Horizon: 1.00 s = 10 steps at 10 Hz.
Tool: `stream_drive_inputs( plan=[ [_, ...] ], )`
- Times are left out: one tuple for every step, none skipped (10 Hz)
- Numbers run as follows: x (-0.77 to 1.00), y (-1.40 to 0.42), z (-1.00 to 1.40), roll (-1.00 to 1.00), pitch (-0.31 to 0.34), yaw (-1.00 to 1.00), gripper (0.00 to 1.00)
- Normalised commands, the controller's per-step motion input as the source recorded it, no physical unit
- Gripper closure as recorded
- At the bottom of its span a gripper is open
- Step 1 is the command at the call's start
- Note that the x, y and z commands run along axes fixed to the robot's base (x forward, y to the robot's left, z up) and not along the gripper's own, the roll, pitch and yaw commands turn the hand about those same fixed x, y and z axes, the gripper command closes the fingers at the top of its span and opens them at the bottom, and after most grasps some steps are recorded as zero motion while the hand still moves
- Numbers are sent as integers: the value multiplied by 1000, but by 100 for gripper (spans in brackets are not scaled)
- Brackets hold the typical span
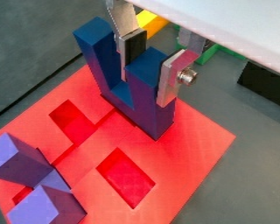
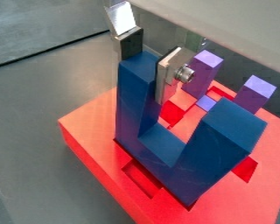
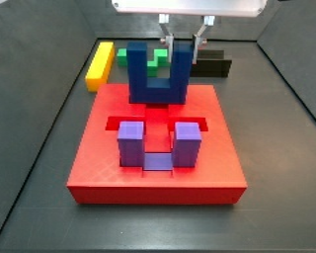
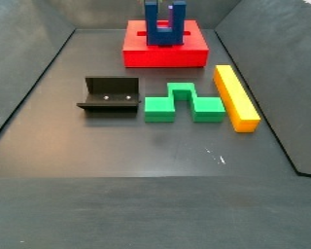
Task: Pick up the blue object. Move up. Place the blue object on the fixture. Regrasp the blue object. Move to above the board. Insert the blue object.
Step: Insert the blue object.
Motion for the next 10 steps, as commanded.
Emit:
stream_drive_inputs(
  plan=[
    [29, -57, -174, 66, -4, 0, 100],
    [89, 0, -300, 124, -24, 0, 100],
    [63, 49, -457, 114, -61, 0, 100],
    [0, 103, -689, 46, -114, 14, 100],
    [9, 106, -811, 6, -143, 57, 100],
    [103, 51, -840, 16, -144, 71, 100],
    [143, 23, -811, 19, -163, 71, 100],
    [60, 0, -406, 0, -64, 11, 100],
    [0, 0, -89, 0, 0, 0, 100],
    [-140, 0, -66, 0, 0, 0, 100]
  ],
)
